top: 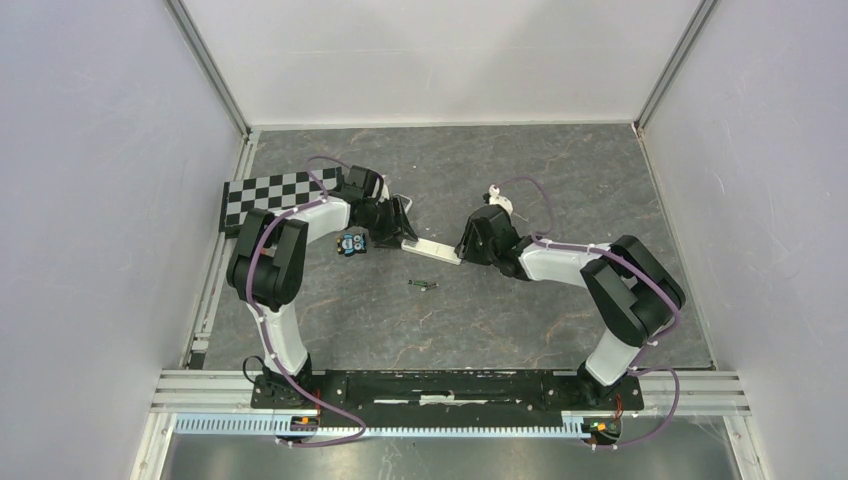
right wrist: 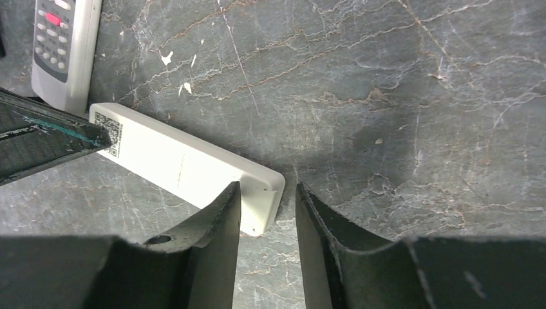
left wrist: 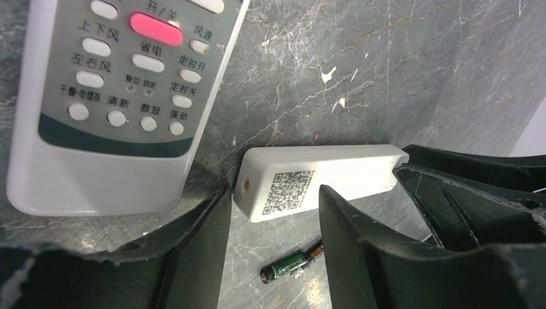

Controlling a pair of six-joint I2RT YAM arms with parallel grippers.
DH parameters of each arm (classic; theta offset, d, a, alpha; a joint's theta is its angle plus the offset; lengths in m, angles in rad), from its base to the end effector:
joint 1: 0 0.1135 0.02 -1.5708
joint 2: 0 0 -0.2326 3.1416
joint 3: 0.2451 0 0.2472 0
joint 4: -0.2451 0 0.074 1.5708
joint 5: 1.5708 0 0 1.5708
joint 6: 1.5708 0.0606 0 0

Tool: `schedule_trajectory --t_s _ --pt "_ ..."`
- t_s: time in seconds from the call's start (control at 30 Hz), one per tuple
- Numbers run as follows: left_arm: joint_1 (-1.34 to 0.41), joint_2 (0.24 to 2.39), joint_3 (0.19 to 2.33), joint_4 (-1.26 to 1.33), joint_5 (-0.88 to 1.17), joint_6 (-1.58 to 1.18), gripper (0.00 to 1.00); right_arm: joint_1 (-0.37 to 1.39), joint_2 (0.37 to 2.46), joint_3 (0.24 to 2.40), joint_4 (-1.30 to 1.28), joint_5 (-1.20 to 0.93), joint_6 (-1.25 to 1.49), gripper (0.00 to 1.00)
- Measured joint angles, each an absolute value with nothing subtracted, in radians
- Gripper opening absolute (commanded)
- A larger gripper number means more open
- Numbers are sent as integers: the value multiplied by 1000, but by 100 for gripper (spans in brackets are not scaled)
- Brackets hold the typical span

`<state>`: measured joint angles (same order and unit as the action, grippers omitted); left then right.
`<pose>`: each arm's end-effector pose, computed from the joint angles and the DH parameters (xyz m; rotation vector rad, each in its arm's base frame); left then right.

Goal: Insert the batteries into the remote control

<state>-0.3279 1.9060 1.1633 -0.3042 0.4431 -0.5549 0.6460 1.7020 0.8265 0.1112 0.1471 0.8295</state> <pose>0.3496 -0.1464 0.1037 -0.1451 2.7269 -0.8674 0.2823 0.2017 0.1057 0.2942 2.3763 0.5563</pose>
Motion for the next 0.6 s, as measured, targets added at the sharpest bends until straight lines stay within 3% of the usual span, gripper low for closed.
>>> schedule_trajectory --t_s 0.3,0.6 --pt "-329 1899 1147 -309 445 -555 51 659 1702 862 41 167 777 41" --pt "-327 1899 1141 -310 443 -555 44 675 1702 879 10 167 788 25"
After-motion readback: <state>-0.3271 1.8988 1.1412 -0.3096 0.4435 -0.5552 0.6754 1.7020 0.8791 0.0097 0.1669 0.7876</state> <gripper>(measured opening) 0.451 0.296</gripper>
